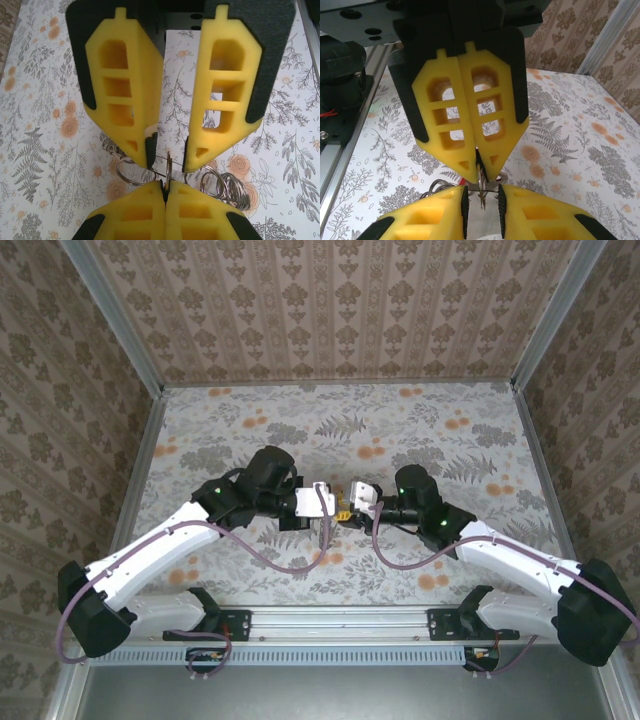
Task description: Put the keys on the keyring
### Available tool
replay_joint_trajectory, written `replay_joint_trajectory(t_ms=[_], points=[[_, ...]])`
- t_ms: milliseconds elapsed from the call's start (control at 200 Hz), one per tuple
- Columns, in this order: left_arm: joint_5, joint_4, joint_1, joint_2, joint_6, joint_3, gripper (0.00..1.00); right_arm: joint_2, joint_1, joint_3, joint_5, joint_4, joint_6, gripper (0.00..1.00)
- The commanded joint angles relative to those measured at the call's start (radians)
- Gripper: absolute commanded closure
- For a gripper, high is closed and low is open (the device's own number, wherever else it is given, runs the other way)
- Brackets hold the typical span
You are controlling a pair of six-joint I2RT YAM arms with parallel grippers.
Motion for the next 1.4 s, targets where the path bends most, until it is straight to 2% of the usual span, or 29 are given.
replay_joint_trajectory(t_ms=[0,95,335,480,625,780,920,975,1035,1270,1400], points=[[0.024,0.009,-0.009,-0.005,0.026,0.033,1.0,0.006,0.007,0.004,0.002,0.036,0.019,0.75],[0.024,0.011,-0.009,-0.007,0.028,0.034,1.0,0.008,0.007,0.001,-0.002,0.036,0.02,0.81],[0.034,0.023,-0.009,-0.008,0.03,0.041,1.0,0.035,0.009,-0.006,-0.018,0.071,0.05,0.83],[0.027,0.023,-0.009,-0.014,0.027,0.039,1.0,0.043,0.01,-0.002,-0.021,0.077,0.055,1.0],[0.03,0.032,0.002,-0.04,-0.018,0.024,1.0,0.035,0.009,-0.031,-0.012,0.166,0.096,1.0],[0.146,0.105,0.063,-0.13,-0.11,-0.06,0.76,0.017,0.01,-0.098,0.003,0.408,0.21,1.0],[0.277,0.163,0.119,-0.182,-0.193,-0.109,0.65,0.016,0.009,-0.131,0.019,0.558,0.28,1.0],[0.396,0.184,0.166,-0.184,-0.244,-0.115,0.64,0.012,0.01,-0.13,0.016,0.577,0.286,1.0],[0.433,0.22,0.204,-0.182,-0.306,-0.122,0.64,0.011,0.01,-0.134,0.014,0.598,0.294,1.0],[0.416,0.284,0.221,-0.153,-0.353,-0.119,0.65,0.046,0.01,-0.14,0.011,0.733,0.383,1.0],[0.419,0.308,0.214,-0.134,-0.345,-0.113,0.69,0.076,0.013,-0.14,0.012,0.79,0.412,1.0]])
